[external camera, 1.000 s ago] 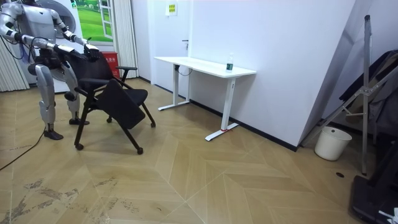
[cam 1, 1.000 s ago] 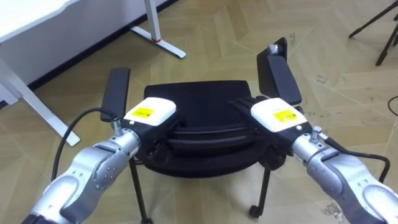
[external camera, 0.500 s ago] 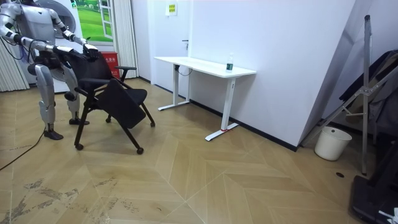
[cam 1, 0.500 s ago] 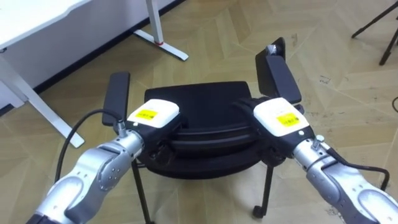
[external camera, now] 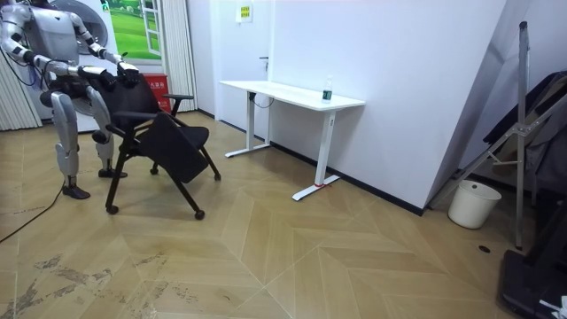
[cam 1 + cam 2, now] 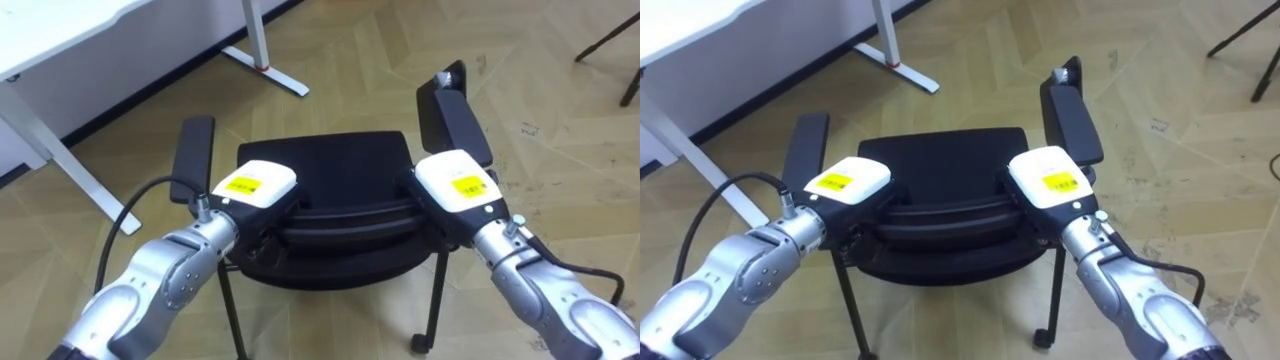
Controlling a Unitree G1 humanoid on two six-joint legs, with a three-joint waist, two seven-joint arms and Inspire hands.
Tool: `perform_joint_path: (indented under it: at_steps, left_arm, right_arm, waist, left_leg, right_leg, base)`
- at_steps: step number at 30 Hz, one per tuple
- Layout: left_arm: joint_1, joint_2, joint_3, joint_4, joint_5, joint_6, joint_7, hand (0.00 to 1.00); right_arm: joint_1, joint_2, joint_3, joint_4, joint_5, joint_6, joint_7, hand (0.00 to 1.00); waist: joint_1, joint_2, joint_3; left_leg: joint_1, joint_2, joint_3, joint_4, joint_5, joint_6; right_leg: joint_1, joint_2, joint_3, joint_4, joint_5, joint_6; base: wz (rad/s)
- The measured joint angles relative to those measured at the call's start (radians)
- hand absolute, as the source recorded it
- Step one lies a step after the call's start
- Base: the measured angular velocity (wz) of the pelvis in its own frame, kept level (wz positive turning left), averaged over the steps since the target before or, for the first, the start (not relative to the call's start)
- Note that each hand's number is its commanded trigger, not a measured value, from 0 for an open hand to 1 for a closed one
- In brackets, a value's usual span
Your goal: Push chair
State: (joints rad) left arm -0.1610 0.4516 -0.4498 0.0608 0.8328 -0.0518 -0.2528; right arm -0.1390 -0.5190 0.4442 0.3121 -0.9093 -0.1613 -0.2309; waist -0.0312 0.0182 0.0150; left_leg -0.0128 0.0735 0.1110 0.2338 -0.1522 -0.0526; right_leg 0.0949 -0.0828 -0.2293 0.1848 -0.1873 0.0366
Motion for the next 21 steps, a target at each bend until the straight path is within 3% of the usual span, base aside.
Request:
perform_joint_path:
  at_steps: [15, 21]
  left_arm:
    - [0.0, 0.0, -0.003, 0.0, 0.001, 0.0, -0.014, 1.0]
    - [-0.001, -0.006, -0.003, 0.002, 0.009, 0.0, -0.015, 1.0]
  right_arm:
    - [0.022, 0.0, 0.0, -0.009, 0.0, 0.003, -0.014, 1.0]
    - [0.025, 0.006, 0.001, 0.004, 0.007, 0.002, -0.019, 1.0]
  waist:
    - [-0.004, -0.006, 0.0001]
    - [-0.011, -0.02, 0.0004]
  left_leg:
    - [-0.001, 0.0, -0.009, 0.006, 0.0, 0.0]
    - [-0.024, 0.005, -0.023, 0.052, -0.01, -0.001]
  right_leg:
    - [0.01, -0.003, -0.024, 0.002, 0.0, 0.0]
    - [0.012, -0.001, -0.043, 0.014, -0.002, 0.0]
  base:
    - [0.02]
    - [0.08]
